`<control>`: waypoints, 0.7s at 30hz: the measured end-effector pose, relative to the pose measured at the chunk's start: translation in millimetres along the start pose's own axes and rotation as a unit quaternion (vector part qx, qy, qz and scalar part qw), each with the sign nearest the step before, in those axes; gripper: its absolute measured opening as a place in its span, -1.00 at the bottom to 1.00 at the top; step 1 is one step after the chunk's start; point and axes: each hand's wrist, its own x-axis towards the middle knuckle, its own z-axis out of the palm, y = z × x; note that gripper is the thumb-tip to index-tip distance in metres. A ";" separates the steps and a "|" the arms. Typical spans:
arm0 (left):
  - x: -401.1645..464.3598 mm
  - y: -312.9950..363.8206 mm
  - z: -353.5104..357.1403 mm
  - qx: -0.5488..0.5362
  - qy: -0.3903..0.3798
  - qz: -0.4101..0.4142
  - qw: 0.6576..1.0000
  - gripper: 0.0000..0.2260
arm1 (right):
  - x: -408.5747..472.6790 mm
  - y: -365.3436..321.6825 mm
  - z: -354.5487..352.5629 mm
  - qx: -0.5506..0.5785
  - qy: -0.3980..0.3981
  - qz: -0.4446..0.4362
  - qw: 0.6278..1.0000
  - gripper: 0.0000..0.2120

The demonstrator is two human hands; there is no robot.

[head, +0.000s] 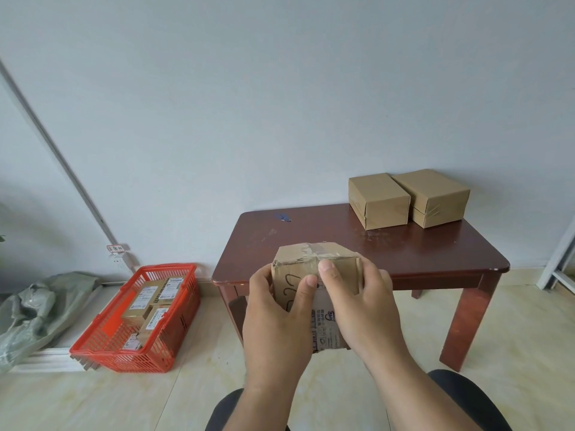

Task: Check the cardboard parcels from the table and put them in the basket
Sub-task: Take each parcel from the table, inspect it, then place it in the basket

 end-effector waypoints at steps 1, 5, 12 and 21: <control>-1.8 -1.2 0.6 0.000 -0.001 -0.002 1.000 -0.67 | 0.5 -0.6 -1.1 0.004 0.000 0.002 1.000 -0.45; -0.3 -1.7 -0.2 -0.024 0.002 -0.019 1.000 -0.57 | -3.0 -1.6 -3.4 0.007 -0.003 -0.011 1.000 -0.42; 1.2 5.9 -2.0 -0.044 0.011 -0.004 0.999 -0.48 | -11.9 1.2 0.4 0.066 -0.009 -0.008 0.998 -0.55; -5.5 5.0 0.2 -0.079 -0.005 -0.025 0.997 -0.56 | -9.4 -9.9 -1.1 0.091 -0.040 0.019 0.995 -0.61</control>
